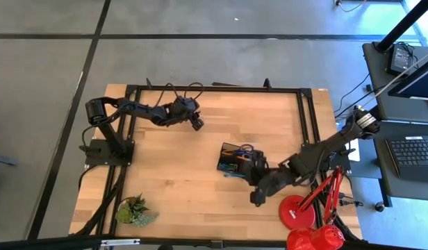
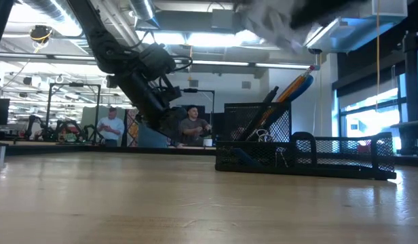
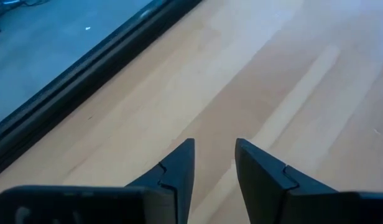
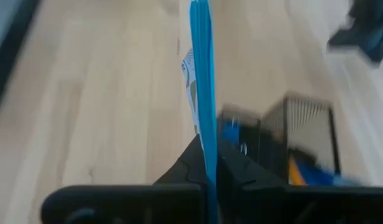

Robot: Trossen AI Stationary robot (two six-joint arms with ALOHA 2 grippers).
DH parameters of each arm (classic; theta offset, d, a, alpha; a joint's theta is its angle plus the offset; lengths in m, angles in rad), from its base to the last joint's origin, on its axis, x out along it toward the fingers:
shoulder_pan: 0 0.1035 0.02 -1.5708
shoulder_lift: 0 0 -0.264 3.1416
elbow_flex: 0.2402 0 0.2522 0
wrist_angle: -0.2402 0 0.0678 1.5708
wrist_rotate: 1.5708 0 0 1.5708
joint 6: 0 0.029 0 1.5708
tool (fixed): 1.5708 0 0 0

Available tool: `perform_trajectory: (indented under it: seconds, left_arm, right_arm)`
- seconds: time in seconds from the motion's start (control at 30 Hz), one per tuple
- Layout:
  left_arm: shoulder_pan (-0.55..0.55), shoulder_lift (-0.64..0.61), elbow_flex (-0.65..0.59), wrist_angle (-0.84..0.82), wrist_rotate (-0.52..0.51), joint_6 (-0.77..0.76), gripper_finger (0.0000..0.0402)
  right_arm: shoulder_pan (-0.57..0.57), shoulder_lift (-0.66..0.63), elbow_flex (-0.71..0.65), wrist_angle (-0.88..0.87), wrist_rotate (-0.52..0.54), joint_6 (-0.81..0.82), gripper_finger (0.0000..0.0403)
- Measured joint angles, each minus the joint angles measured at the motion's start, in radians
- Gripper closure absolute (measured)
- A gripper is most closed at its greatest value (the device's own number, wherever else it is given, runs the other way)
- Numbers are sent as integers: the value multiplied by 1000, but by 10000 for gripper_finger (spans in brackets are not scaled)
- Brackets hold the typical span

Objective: Pick and place office supplies into organizer
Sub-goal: Put the blue sticky note pad into the black desk organizer

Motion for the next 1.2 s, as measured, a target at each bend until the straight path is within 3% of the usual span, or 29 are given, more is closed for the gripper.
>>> perform_trajectory:
  seconds: [0.5, 0.7, 0.9, 1.2]
  left_arm:
    - [23, 0, 1, 33, 1, 0, 293]
    - [23, 0, 1, 33, 0, 0, 295]
    - [23, 0, 1, 33, 1, -1, 297]
    - [23, 0, 1, 33, 1, -3, 298]
  right_arm:
    - [45, 66, 0, -373, 18, 474, 393]
    - [43, 148, 0, -470, 22, 542, 393]
    - [41, 221, 0, -491, 110, 587, 393]
    - [4, 315, 0, -511, 112, 619, 393]
